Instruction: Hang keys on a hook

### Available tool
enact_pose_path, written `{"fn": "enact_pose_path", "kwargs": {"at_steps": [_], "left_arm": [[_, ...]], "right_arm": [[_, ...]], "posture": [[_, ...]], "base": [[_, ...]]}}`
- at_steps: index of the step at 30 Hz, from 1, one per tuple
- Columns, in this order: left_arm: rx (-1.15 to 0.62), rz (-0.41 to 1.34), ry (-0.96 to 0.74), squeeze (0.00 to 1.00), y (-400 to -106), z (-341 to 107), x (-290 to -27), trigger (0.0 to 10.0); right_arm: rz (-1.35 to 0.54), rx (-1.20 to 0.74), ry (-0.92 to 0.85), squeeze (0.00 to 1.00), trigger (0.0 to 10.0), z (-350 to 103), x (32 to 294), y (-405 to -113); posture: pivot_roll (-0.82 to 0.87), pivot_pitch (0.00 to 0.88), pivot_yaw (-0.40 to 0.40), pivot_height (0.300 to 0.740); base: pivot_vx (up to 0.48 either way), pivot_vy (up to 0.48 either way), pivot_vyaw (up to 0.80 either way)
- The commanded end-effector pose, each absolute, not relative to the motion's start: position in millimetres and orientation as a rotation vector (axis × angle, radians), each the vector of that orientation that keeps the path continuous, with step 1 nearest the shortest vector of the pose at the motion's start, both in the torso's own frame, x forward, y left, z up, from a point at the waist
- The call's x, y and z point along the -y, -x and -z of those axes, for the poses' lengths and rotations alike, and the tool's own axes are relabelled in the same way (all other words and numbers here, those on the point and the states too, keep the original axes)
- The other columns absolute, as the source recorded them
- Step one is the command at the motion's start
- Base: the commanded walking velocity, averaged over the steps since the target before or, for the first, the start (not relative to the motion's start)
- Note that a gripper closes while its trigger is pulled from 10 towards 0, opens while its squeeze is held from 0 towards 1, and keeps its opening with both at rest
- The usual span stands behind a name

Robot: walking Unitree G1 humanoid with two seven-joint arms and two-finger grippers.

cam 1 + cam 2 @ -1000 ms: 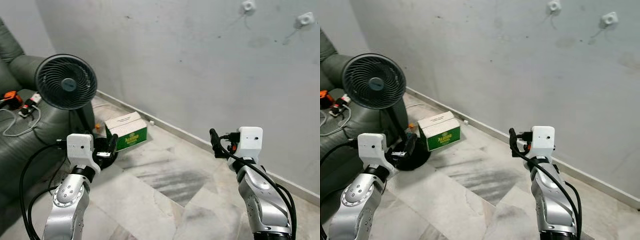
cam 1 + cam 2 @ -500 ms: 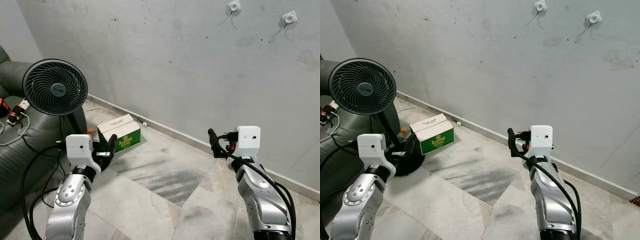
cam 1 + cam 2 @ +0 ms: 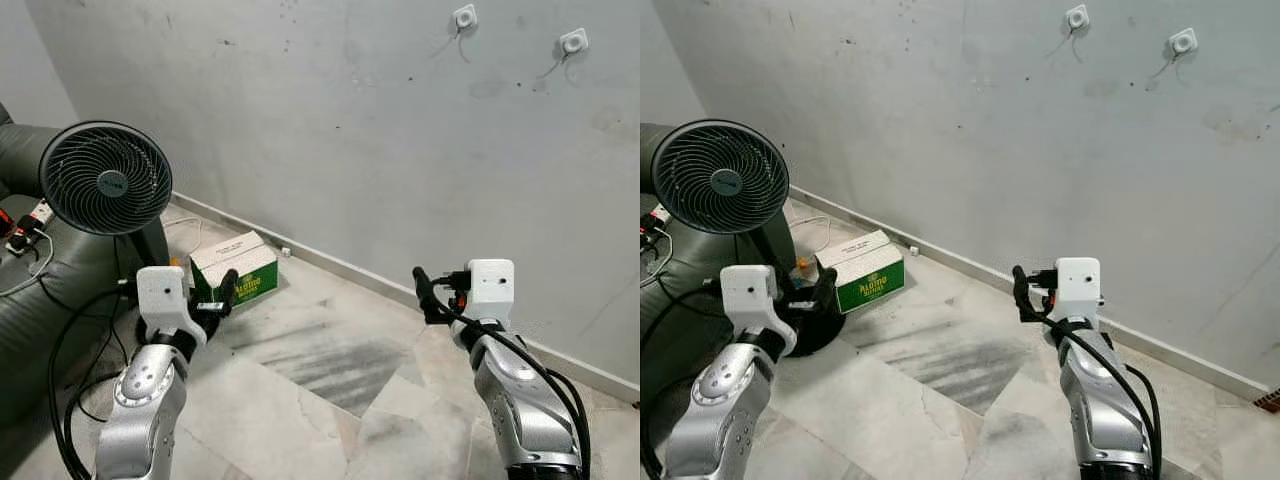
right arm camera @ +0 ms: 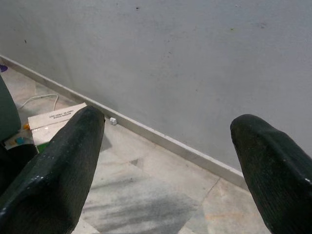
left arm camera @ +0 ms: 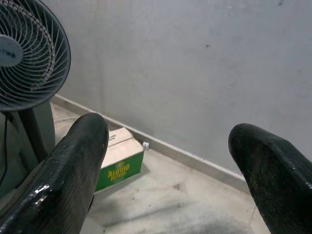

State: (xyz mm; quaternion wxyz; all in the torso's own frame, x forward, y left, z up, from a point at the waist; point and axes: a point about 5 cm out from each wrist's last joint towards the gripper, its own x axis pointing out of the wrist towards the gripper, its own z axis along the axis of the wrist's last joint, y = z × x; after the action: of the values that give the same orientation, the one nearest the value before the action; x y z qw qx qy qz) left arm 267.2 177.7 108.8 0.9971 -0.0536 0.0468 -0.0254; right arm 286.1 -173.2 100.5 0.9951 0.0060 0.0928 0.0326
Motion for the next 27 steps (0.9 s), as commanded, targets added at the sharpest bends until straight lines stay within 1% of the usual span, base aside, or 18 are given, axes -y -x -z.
{"fn": "enact_pose_path", "kwargs": {"at_steps": [1,2,8,16,27], "left_arm": [[-0.114,0.039,0.117,0.0,-267.8,-107.0,-178.0,10.0],[-0.115,0.041,0.118,0.0,-268.1,-106.9,-177.5,10.0],[-0.121,0.049,0.13,0.0,-268.3,-106.3,-174.5,10.0],[-0.13,0.038,0.14,0.0,-267.0,-104.9,-175.7,10.0],[-0.135,0.04,0.136,0.0,-268.6,-105.2,-176.6,10.0]], "right_arm": [[-0.063,-0.169,-0.017,0.0,10.0,-104.5,172.3,-287.4],[-0.064,-0.166,-0.019,0.0,10.0,-105.1,172.3,-287.6],[-0.08,-0.155,-0.008,0.0,10.0,-107.7,172.0,-288.6],[-0.094,-0.157,0.004,0.0,10.0,-107.8,171.0,-289.9],[-0.094,-0.157,0.002,0.0,10.0,-107.7,169.6,-290.6]], "posture": [[0.0,0.0,0.008,0.74],[0.0,0.0,0.008,0.74],[-0.01,0.0,-0.001,0.74],[-0.01,0.0,-0.006,0.74],[-0.01,0.0,-0.001,0.74]], "base": [[0.0,0.0,-0.8],[0.0,0.0,-0.8],[0.0,0.042,0.0],[0.0,0.358,0.0],[0.0,0.416,0.0]]}}
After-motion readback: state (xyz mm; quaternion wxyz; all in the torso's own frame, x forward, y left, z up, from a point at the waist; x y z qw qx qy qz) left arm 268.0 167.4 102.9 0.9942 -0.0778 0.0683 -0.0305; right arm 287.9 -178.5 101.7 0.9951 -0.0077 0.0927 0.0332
